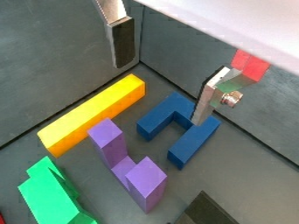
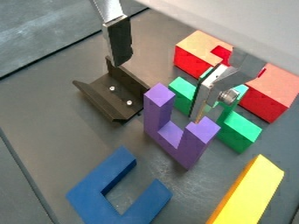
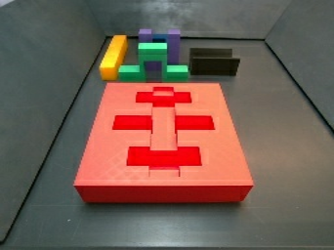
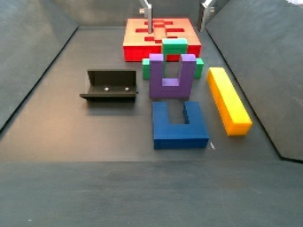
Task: Pick up the purple object. Move up. Move to above the board. Insert the purple object.
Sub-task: Pick up the purple object.
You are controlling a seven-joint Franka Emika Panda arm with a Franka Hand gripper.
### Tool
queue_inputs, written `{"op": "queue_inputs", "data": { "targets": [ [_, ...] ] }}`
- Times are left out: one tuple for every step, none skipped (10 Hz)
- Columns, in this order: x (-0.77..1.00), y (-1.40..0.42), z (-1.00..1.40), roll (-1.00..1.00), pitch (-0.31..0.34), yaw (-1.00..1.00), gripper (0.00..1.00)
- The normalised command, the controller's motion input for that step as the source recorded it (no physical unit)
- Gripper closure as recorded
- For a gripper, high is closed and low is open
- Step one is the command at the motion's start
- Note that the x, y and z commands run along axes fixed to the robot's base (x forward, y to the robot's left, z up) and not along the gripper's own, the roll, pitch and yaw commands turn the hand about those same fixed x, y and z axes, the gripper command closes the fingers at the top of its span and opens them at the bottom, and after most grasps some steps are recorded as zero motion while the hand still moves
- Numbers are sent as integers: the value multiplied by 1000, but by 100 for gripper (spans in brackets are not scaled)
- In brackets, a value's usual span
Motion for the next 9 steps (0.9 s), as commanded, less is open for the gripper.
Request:
{"op": "queue_inputs", "data": {
  "targets": [
    [0,-20,0,0,0,0,0],
    [0,0,-206,-83,-63,-83,0],
    [846,-437,-351,0,20,-89,0],
    [946,-429,-409,0,4,-20,0],
    [1000,-149,-420,0,26,0,0],
    [1000,0,-466,0,64,0,0],
    [1000,114,-457,0,76,63,0],
    [1000,0,-323,0,114,86,0],
    [1000,-137,-234,76,121,117,0]
  ]
}}
